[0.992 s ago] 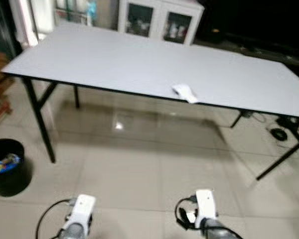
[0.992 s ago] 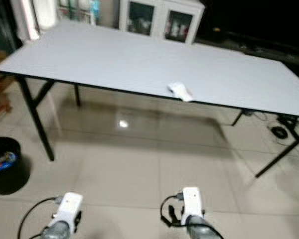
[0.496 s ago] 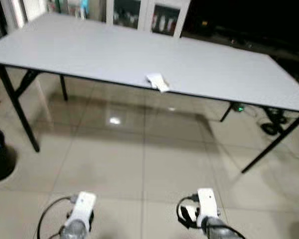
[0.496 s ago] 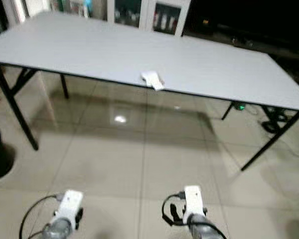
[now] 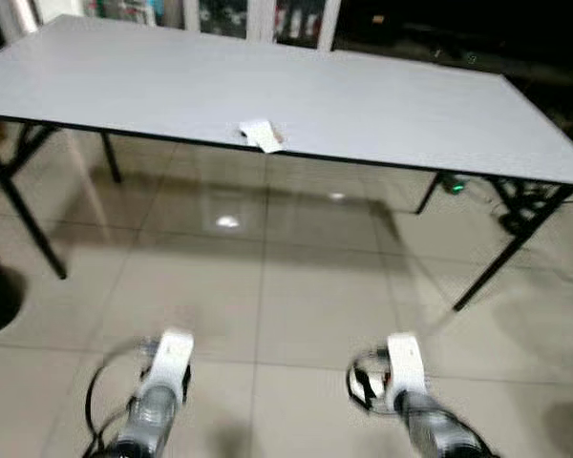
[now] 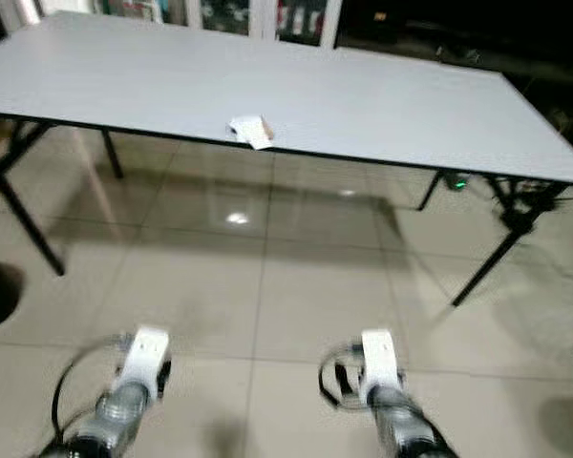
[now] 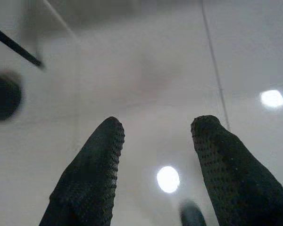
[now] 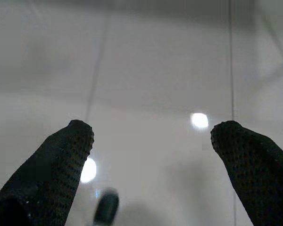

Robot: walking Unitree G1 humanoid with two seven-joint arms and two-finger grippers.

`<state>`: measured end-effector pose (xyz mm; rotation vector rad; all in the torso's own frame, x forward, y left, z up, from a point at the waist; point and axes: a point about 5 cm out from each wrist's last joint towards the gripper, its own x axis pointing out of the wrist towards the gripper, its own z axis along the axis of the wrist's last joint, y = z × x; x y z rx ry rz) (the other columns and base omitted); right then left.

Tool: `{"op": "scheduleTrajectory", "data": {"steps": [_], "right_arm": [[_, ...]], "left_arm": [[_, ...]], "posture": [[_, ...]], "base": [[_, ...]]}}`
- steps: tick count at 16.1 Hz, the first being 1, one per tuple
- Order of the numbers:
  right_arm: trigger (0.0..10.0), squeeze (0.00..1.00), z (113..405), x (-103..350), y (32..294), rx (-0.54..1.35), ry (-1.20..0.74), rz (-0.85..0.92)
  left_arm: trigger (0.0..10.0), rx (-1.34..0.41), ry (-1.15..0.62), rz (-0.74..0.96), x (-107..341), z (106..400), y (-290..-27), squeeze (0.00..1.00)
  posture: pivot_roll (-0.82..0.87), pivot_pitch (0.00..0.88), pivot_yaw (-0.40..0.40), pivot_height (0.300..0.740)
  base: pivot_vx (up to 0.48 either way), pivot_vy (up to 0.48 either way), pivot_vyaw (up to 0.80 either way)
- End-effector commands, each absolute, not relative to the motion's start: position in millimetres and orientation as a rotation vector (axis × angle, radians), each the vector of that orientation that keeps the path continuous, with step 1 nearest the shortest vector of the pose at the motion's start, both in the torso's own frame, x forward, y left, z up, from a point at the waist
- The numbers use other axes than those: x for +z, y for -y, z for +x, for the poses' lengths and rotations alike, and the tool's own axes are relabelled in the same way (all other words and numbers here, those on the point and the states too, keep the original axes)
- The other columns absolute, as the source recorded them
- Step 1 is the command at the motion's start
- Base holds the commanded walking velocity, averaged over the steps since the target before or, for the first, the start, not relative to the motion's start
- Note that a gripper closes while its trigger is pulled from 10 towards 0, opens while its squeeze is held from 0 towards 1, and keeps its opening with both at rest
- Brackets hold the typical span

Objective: Picking trash to rubbish bin

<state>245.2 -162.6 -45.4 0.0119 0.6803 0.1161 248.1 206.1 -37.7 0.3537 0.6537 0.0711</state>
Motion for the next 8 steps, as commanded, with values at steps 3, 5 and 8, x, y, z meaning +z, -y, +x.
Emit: {"op": "scheduleTrajectory", "data": {"steps": [3,5,8], "right_arm": [[10.0,0.00,314.7,28.9,162.7,0.116,-0.301,0.008],[10.0,0.00,342.0,75.7,158.3,0.119,-0.108,0.008],[10.0,0.00,365.7,152.0,153.4,0.094,0.174,0.021]], "left_arm": [[10.0,0.095,-0.255,0.362,40.5,318.9,-196.6,0.00],[10.0,0.094,-0.043,0.367,90.9,345.5,-188.6,0.00],[10.0,0.082,0.209,0.353,149.0,361.2,-172.0,0.00]], "posture": [[-0.04,0.044,-0.127,0.740],[-0.03,0.041,-0.125,0.740],[-0.03,0.034,-0.119,0.740]], "base": [[0.000,0.000,0.00],[0.000,0.000,0.00],[0.000,0.000,0.00]]}}
